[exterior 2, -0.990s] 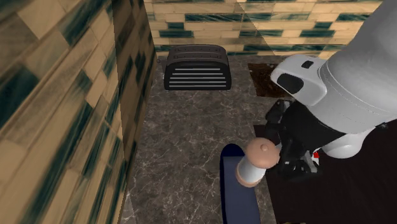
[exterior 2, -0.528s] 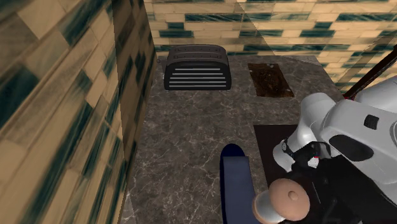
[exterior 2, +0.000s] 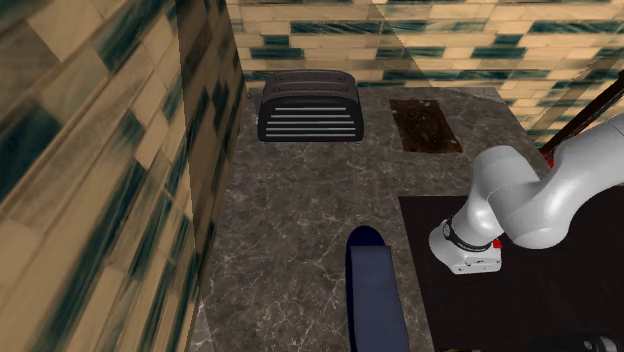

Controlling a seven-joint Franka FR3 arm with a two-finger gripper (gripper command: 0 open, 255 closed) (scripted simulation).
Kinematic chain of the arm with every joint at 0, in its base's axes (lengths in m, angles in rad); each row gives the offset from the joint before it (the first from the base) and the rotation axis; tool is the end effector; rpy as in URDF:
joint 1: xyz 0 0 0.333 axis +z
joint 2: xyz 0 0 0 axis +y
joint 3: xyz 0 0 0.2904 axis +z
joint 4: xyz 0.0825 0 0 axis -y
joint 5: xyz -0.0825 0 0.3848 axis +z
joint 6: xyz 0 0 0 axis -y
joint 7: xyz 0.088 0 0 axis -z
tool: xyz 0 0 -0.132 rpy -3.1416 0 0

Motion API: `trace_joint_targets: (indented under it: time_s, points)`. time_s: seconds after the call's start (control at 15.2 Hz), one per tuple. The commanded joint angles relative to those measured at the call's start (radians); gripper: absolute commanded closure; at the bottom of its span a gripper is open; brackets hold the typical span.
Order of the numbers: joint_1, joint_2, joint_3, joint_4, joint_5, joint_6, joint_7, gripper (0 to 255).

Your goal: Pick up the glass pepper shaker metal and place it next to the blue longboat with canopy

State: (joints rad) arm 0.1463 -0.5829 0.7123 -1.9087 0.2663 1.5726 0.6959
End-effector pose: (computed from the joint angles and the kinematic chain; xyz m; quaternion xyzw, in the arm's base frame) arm 0.2000 0.3956 0.6110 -0.9953 -0.0569 -0.0787 0.0026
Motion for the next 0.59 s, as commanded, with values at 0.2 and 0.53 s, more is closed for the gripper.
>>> trace_joint_targets:
  time_s: [0.2,0.53]
  points:
    - [-0.052,0.113,0.179,0.136,-0.024,0.000,0.152,255]
    - [-0.177,0.285,0.464,0.307,-0.127,-0.007,0.338,255]
